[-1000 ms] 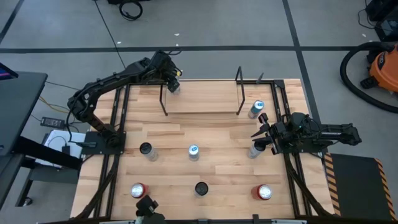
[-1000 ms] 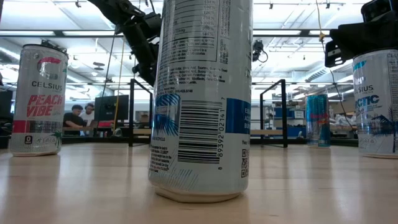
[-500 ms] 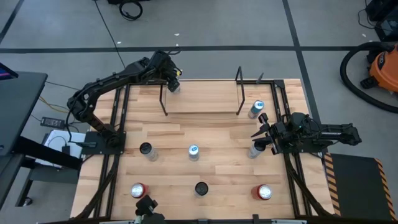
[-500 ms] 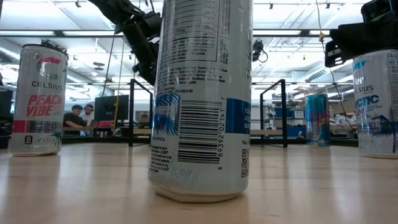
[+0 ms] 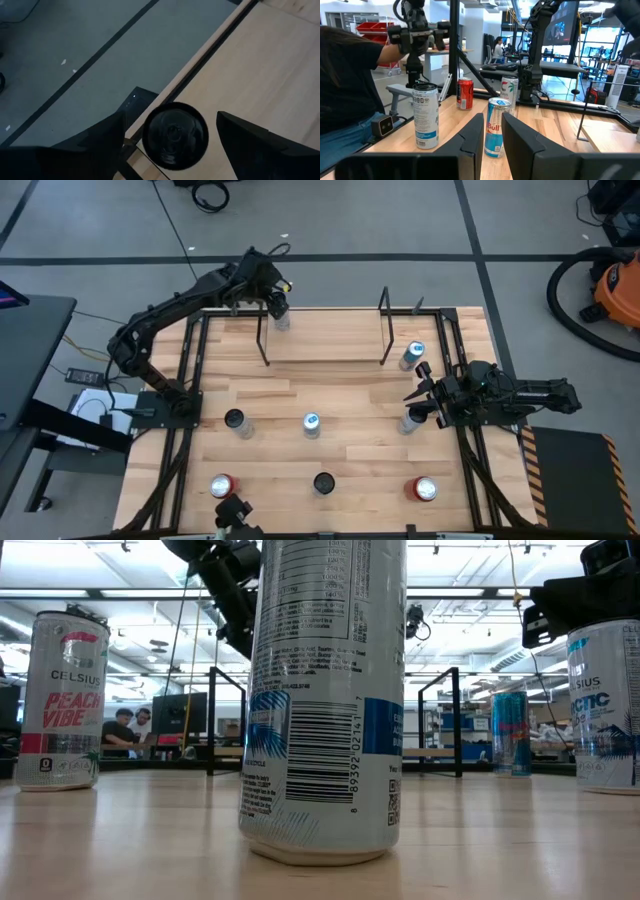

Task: Place canned beverage on shelf
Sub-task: Put the top white blue soda can on the shelf

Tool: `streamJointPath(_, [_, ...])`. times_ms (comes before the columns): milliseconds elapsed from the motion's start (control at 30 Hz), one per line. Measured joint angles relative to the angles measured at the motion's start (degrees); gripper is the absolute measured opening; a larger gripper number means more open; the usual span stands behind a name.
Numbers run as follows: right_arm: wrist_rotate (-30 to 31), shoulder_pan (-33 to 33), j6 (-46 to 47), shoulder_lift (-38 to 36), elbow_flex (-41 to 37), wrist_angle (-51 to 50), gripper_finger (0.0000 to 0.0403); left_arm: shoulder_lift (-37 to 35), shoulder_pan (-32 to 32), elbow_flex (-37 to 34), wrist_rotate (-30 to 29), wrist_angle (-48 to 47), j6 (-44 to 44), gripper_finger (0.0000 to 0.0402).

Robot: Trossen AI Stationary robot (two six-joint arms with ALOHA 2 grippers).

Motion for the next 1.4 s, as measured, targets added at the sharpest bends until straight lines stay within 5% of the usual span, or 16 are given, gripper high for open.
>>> streamJointPath(367, [0.0, 0.0, 0.0, 0.0, 0.0, 0.0, 0.0078, -2.5, -3.2, 6.5, 1.1, -7.3, 1.4, 0.0311])
streamJointPath(1200, [0.0, 0.0, 0.0, 0.0, 0.0, 0.0, 0.0078, -25.6, -16.5, 6.3, 1.1, -24.9, -1.8, 0.0311])
streamJointPath(1400, [0.0, 0.0, 0.0, 0.0, 0.0, 0.0, 0.0078, -31.4, -19.9, 0.2, 1.1, -24.7, -2.5, 0.0311])
